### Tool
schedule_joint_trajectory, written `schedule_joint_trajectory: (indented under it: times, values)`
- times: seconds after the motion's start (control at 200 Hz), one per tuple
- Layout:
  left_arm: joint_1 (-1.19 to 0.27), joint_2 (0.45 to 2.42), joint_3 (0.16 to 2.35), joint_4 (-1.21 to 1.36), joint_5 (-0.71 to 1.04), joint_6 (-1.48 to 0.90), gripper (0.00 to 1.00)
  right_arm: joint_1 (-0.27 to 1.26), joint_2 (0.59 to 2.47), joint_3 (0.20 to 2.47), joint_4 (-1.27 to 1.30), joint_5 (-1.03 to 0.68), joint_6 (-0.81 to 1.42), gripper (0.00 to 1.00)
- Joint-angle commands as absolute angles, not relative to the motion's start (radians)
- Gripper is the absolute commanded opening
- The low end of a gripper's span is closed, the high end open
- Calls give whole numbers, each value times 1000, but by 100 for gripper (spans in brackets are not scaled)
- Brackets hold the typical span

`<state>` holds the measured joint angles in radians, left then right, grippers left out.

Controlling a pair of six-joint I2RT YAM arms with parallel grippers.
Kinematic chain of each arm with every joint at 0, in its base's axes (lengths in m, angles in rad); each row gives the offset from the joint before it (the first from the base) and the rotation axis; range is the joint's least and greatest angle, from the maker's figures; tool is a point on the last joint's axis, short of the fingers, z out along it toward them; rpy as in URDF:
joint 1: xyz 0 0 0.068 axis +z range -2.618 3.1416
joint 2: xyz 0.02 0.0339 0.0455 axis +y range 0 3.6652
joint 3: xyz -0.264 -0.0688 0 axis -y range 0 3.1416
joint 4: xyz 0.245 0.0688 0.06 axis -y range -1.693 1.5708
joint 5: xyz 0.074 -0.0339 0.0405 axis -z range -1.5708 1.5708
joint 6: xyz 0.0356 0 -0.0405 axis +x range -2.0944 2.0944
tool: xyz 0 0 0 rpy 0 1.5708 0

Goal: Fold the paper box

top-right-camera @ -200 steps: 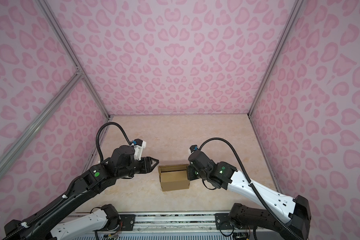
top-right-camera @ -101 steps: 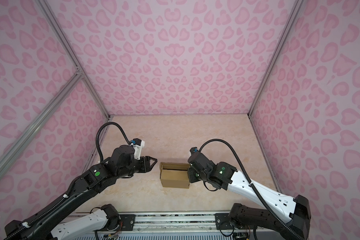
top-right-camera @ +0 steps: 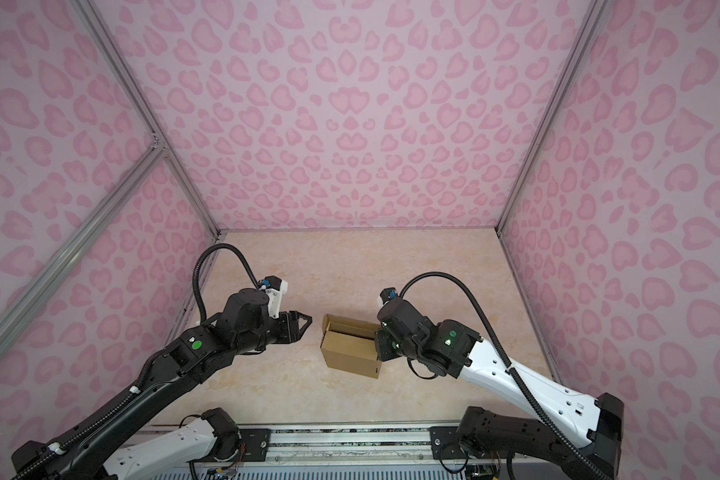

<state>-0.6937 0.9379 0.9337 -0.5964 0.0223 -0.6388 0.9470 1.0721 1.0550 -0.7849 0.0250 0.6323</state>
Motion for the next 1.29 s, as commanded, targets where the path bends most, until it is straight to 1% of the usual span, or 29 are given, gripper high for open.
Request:
schedule_joint_trajectory:
  times: [0.0, 0.095, 0.3, 0.425, 0.525, 0.645, 0.88, 0.98, 1.115, 1.29]
  values:
    - [-693, 911, 929, -598, 16, -641, 53, 946, 1054, 1082, -812, 64, 615, 24]
    - [-693, 876, 896, -593, 43, -685, 53, 892, 1068, 1121, -835, 72, 574, 25]
    - [-738, 817, 816, -572, 59, -784, 53, 741, 1117, 1185, -778, -28, 480, 26]
    - [-791, 820, 811, -575, 32, -817, 53, 664, 1216, 1249, -724, -135, 424, 27]
    - [-837, 818, 810, -586, 9, -834, 53, 611, 1316, 1298, -716, -207, 393, 26]
    - [-900, 804, 794, -625, -46, -829, 53, 603, 1387, 1327, -699, -227, 365, 26]
    - [-1011, 797, 734, -622, -44, -723, 55, 561, 1524, 1322, -712, -320, 351, 24]
    - [-1064, 825, 721, -592, -32, -667, 56, 561, 1544, 1307, -695, -342, 341, 24]
    - [-1129, 876, 722, -540, -72, -640, 59, 567, 1561, 1281, -680, -372, 341, 23]
    - [-1133, 920, 669, -417, -77, -641, 62, 572, 1555, 1219, -648, -390, 350, 22]
